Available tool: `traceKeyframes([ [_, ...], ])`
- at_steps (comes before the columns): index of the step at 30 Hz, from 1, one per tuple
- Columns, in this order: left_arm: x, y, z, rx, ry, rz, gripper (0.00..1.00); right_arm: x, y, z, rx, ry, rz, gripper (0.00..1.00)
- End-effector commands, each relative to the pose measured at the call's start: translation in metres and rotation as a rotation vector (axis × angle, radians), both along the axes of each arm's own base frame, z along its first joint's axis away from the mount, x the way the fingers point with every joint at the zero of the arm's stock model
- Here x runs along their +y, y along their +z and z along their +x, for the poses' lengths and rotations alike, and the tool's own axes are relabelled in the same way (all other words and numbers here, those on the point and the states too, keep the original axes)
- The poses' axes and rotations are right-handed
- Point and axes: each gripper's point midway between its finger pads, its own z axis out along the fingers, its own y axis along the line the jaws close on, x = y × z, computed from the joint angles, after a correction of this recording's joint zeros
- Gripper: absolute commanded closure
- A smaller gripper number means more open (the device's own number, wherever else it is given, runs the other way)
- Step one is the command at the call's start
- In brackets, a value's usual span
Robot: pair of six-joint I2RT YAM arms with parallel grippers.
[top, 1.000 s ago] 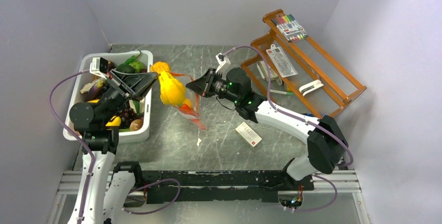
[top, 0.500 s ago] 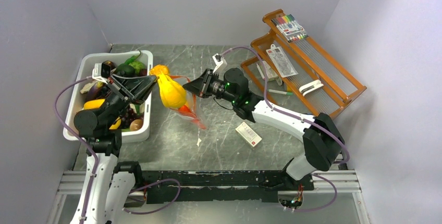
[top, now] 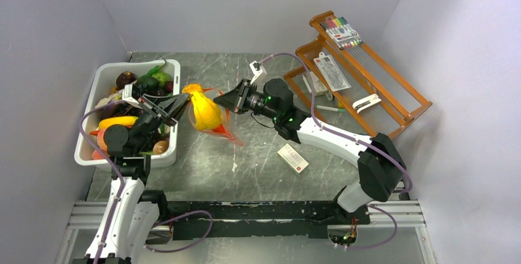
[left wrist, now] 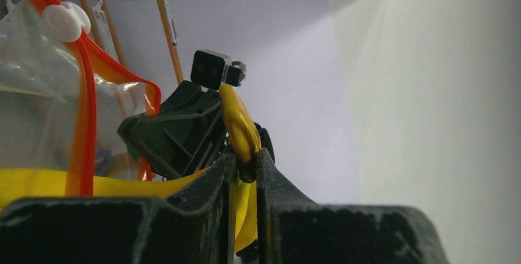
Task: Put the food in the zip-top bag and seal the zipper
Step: Place the fake fruit in the zipper food storage bag.
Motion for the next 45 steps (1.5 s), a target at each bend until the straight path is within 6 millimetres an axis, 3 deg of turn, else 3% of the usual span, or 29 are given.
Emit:
traceKeyframes([
  [1, 0.001, 0.018, -0.006, -0.135, 0.047, 0.068, 0.93, 0.001, 0.032, -0.004, -0.054, 0.016, 0.065, 1.0],
  [15, 0.021, -0.003, 0.015, -0.2, 0.307, 0.521, 0.93, -0.003, 0.036, -0.004, -0.068, -0.001, 0.055, 1.0],
  [22, 0.008, -0.015, 0.013, -0.337, 0.234, 0.643, 0.93, 0.002, 0.04, -0.004, -0.074, 0.019, 0.059, 1.0],
  [28, 0.007, -0.025, 0.013, -0.44, 0.227, 0.813, 0.93, -0.001, 0.04, -0.002, -0.081, 0.002, 0.046, 1.0],
  [39, -0.002, -0.036, 0.004, -0.597, 0.146, 0.965, 0.92, 0.001, 0.033, 0.0, -0.087, 0.006, 0.013, 1.0],
  [41, -0.002, -0.037, 0.005, -0.584, 0.138, 0.969, 0.78, 0.0, 0.031, 0.002, -0.093, -0.005, -0.002, 1.0],
  [43, 0.0, -0.037, 0.008, -0.554, 0.149, 0.967, 0.5, -0.001, 0.032, 0.004, -0.107, -0.018, -0.014, 1.0],
  [45, 0.0, -0.036, 0.008, -0.547, 0.149, 0.961, 0.33, -0.002, 0.03, 0.006, -0.115, -0.023, -0.03, 1.0],
])
